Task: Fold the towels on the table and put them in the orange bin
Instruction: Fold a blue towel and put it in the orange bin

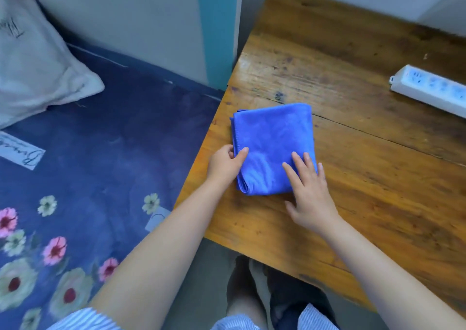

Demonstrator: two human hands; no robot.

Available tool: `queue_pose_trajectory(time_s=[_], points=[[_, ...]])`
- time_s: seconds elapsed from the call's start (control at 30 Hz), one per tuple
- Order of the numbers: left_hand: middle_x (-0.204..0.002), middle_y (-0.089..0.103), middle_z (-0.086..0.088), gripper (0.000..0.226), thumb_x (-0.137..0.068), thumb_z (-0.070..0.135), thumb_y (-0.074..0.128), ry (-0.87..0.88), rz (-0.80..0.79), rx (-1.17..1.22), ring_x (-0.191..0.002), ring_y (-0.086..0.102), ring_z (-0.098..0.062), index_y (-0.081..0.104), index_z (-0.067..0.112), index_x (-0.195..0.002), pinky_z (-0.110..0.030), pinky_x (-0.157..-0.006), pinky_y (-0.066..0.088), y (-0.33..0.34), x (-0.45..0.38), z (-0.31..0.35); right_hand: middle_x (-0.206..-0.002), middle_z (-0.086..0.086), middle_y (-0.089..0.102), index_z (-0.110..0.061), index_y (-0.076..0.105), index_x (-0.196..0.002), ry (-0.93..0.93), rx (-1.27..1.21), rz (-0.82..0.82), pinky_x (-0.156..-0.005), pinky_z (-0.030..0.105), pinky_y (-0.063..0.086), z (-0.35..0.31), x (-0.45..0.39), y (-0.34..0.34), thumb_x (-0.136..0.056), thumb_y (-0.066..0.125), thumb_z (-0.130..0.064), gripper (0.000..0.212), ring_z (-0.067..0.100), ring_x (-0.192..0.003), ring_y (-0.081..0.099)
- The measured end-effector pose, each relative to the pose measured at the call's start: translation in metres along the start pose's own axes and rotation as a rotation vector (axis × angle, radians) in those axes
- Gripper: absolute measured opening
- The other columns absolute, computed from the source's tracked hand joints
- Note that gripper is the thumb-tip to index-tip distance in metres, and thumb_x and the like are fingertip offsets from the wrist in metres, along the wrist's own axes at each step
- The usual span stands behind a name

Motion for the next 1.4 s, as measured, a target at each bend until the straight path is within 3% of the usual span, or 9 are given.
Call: queue_pose_trajectory(time_s=[0.27, 0.43, 0.57, 0.67, 0.73, 0.9, 1.0, 1.1, 1.4], points=[[-0.105, 0.059, -0.016, 0.021, -0.088, 0.015, 0.056, 0.248, 0.194, -0.170, -0.098, 0.053, -0.028, 0.061, 0.001, -0.104, -0.022, -0.077, 0.034, -0.006, -0.007, 0.030, -0.119, 0.042, 0.050, 0.019, 0.056, -0.108, -0.065, 0.009, 0.246, -0.086, 0.065, 0.034, 0.020, -0.003, -0.005, -0.051, 0.056, 0.032, 0.058, 0.061, -0.108, 0.046], [-0.094, 0.058, -0.016, 0.018, -0.087, 0.009, 0.056, 0.430, 0.281, -0.131, -0.076, 0.047, -0.021, 0.062, -0.003, -0.099, -0.016, -0.066, 0.029, -0.007, 0.005, 0.052, -0.117, 0.042, 0.051, 0.020, 0.056, -0.108, 0.001, 0.042, 0.326, -0.085, 0.064, 0.038, 0.022, 0.001, -0.001, -0.055, 0.041, 0.025, 0.055, 0.060, -0.106, 0.048], [-0.096, 0.059, -0.016, 0.019, -0.090, 0.013, 0.052, 0.246, 0.233, -0.189, -0.085, 0.050, -0.025, 0.060, -0.002, -0.100, -0.021, -0.067, 0.028, 0.000, -0.017, 0.035, -0.118, 0.034, 0.056, 0.014, 0.059, -0.110, 0.022, 0.177, 0.200, -0.083, 0.059, 0.045, 0.018, -0.001, 0.008, -0.063, 0.052, 0.013, 0.047, 0.050, -0.107, 0.054], [-0.083, 0.055, -0.006, 0.022, -0.091, 0.017, 0.050, 0.112, 0.216, -0.157, -0.092, 0.052, -0.027, 0.056, 0.001, -0.105, -0.025, -0.080, 0.036, 0.004, -0.020, 0.021, -0.140, 0.032, 0.035, 0.011, 0.040, -0.130, 0.003, 0.227, 0.024, -0.106, 0.055, 0.028, 0.016, -0.003, 0.014, -0.066, 0.065, -0.003, 0.070, 0.049, -0.129, 0.033], [-0.107, 0.056, -0.011, 0.036, -0.091, 0.017, 0.050, 0.074, 0.249, -0.178, -0.107, 0.050, -0.027, 0.046, 0.004, -0.124, -0.025, -0.088, 0.034, 0.005, -0.013, 0.022, -0.151, 0.025, 0.009, 0.003, 0.020, -0.142, 0.042, 0.118, -0.094, -0.116, 0.045, 0.005, 0.025, -0.002, 0.014, -0.082, 0.050, -0.017, 0.070, 0.041, -0.141, 0.008], [-0.149, 0.025, -0.015, 0.052, -0.091, 0.018, 0.045, 0.480, 0.224, -0.641, -0.140, 0.021, -0.027, 0.032, 0.004, -0.139, -0.034, -0.111, 0.018, 0.029, 0.015, 0.051, -0.119, 0.037, 0.054, 0.017, 0.058, -0.109, -0.048, -0.065, 0.242, -0.090, 0.062, 0.039, 0.029, -0.027, -0.039, -0.075, 0.055, -0.001, 0.038, 0.055, -0.110, 0.051], [-0.156, 0.007, -0.010, 0.058, -0.096, 0.033, 0.034, 0.548, 0.048, -0.884, -0.145, 0.002, -0.022, 0.017, 0.007, -0.145, -0.036, -0.116, 0.005, 0.056, 0.020, 0.036, -0.146, 0.025, 0.030, 0.004, 0.041, -0.133, -0.157, 0.078, 0.143, -0.112, 0.049, 0.020, 0.026, -0.070, -0.034, -0.091, 0.047, -0.014, 0.046, 0.044, -0.136, 0.025], [-0.157, -0.006, -0.006, 0.065, -0.096, 0.041, 0.030, 0.465, -0.010, -0.935, -0.145, -0.006, -0.019, 0.003, 0.012, -0.147, -0.036, -0.116, -0.003, 0.059, 0.014, 0.014, -0.156, 0.010, 0.006, -0.011, 0.019, -0.145, -0.169, 0.129, 0.024, -0.116, 0.039, -0.001, 0.038, -0.099, -0.014, -0.096, 0.036, -0.032, 0.056, 0.026, -0.144, 0.001], [-0.156, -0.006, -0.003, 0.065, -0.095, 0.040, 0.033, 0.502, -0.052, -0.846, -0.144, -0.009, -0.017, 0.003, 0.015, -0.147, -0.033, -0.115, -0.007, 0.059, 0.012, 0.007, -0.155, 0.016, 0.006, -0.007, 0.018, -0.144, 0.057, -0.113, 0.021, -0.116, 0.040, 0.002, 0.099, -0.114, -0.024, -0.098, 0.036, -0.022, 0.052, 0.030, -0.144, 0.003]])
Point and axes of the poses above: each hand's wrist, its own x-axis away from the middle knuckle, its own y-axis out of the palm, z = x × y, the point moved 7 cm from there along -x, towards the middle knuckle
